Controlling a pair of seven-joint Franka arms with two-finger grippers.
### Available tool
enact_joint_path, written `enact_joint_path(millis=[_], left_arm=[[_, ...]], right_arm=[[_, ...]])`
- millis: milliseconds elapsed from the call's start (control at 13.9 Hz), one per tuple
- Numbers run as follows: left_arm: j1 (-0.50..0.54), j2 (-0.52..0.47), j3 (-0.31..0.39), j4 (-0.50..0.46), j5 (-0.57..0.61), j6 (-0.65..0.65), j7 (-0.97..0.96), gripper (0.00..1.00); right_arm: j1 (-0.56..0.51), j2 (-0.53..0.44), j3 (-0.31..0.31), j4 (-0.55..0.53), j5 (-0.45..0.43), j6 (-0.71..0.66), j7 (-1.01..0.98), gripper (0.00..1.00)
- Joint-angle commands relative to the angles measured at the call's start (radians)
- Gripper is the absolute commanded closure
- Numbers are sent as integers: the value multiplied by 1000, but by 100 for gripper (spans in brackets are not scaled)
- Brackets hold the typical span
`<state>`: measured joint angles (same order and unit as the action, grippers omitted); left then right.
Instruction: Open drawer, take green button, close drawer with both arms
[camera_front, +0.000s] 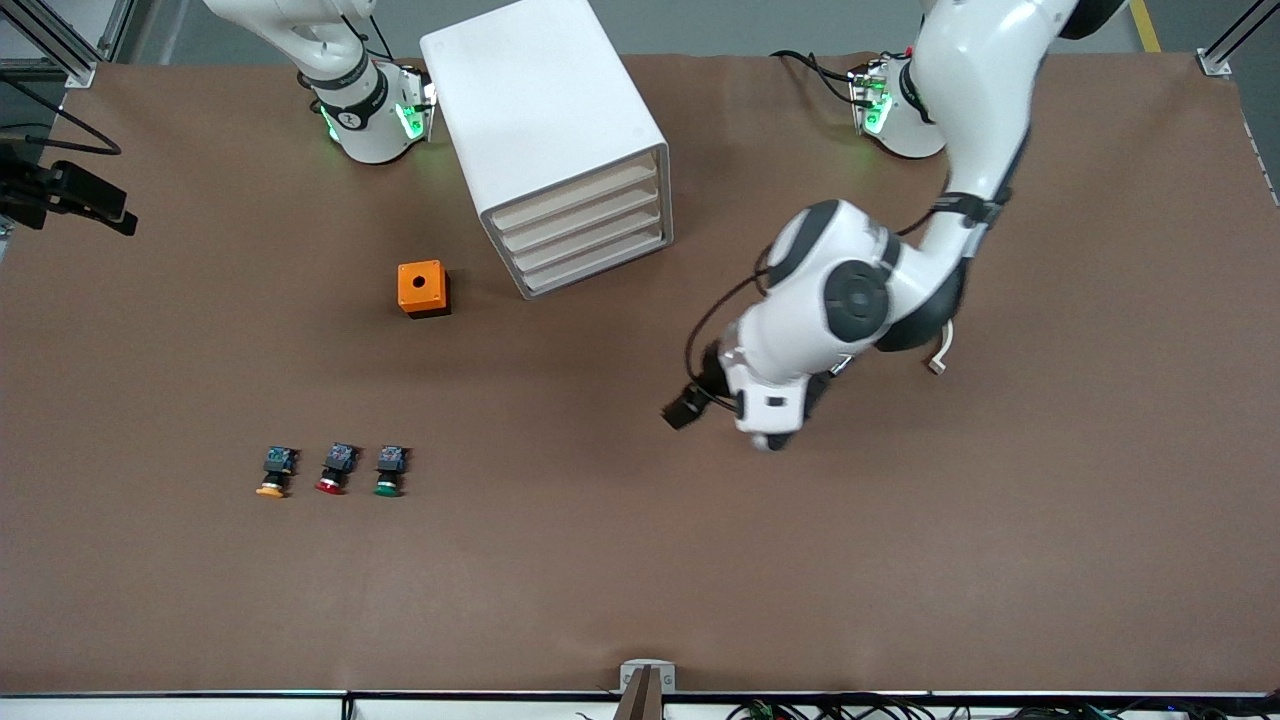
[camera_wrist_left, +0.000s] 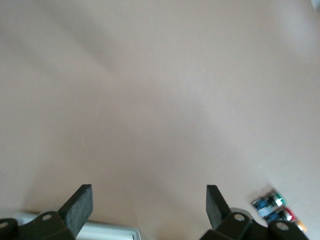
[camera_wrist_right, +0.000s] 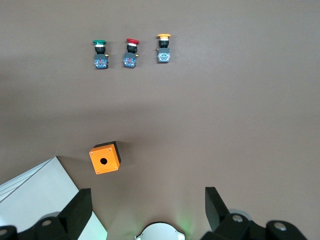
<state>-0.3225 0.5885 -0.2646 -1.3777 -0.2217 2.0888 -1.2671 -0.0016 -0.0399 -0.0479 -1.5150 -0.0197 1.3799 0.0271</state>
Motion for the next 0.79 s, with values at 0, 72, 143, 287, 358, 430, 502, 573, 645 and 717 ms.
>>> enact_joint_path(millis=[0,72,143,287,358,430,502,573,645,717], left_arm=[[83,-77,-4,-20,22,-110,140,0],[123,-99,-4,-20,22,-159,211,0],[161,-122,-4,-20,22,-212,289,0],[210,-153,-2,-23,30,-288,414,0],[224,-167,-4,-24,68,-324,463,0],[232,-174,-4,-24,103,-360,507,0],[244,-186,-4,-27,126,-383,544,0],[261,-193,-5,-29,134,-397,581,0],[281,-205,-5,-29,134,-415,625,0],[302,-216,-7,-29,134,-423,667,0]], right_arm=[[-6,-51,-3,-40,21,14,-12,0],[-6,-54,-13,-42,52,19,-13,0],[-5,-61,-20,-54,64,46,-16,0],[9,-99,-20,-112,64,111,-22,0],[15,-107,-20,-120,60,119,-24,0],[18,-107,-20,-120,55,119,-26,0],[19,-106,-20,-119,50,122,-38,0],[15,-106,-20,-120,46,128,-80,0],[11,-106,-20,-119,35,128,-116,0],[9,-106,-20,-119,33,126,-124,0]])
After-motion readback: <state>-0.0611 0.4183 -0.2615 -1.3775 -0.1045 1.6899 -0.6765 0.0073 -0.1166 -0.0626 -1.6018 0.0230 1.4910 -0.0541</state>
